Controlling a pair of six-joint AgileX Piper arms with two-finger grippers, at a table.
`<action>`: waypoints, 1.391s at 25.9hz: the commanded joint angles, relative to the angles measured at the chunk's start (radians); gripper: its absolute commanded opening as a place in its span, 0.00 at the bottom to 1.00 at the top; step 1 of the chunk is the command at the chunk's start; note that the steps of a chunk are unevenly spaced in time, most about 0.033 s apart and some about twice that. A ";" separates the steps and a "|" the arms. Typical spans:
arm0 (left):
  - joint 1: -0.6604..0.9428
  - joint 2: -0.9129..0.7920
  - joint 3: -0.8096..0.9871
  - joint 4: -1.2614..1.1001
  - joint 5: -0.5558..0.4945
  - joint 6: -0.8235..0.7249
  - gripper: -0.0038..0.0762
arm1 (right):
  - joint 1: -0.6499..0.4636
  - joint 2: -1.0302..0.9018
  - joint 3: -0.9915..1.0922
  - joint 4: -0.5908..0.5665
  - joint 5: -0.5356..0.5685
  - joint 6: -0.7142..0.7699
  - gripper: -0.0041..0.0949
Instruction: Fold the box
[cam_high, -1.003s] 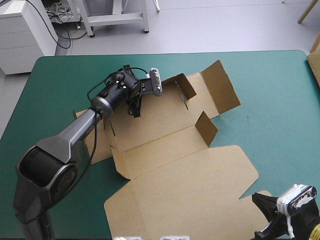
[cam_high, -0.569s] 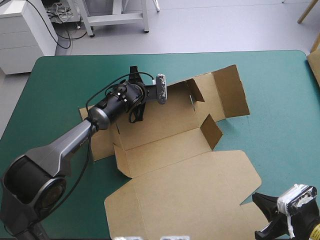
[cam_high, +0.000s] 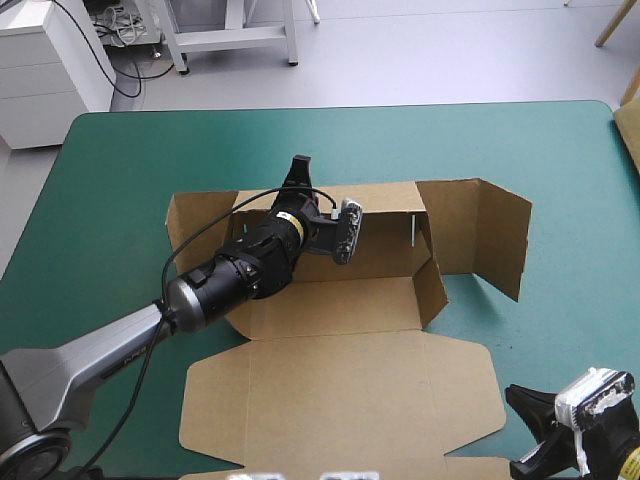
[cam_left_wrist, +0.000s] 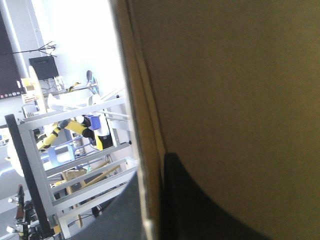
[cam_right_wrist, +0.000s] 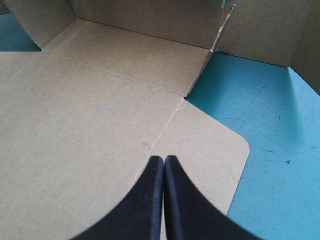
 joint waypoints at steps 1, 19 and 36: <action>-0.042 -0.069 0.061 0.131 0.003 -0.118 0.04 | 0.003 0.012 -0.026 -0.016 -0.064 0.000 0.02; -0.309 -0.196 0.298 0.544 0.190 -0.692 0.04 | 0.003 0.012 -0.026 -0.172 -0.058 0.068 0.36; -0.309 -0.196 0.298 0.544 0.192 -0.692 0.04 | 0.003 0.013 -0.028 -0.174 -0.058 0.079 0.61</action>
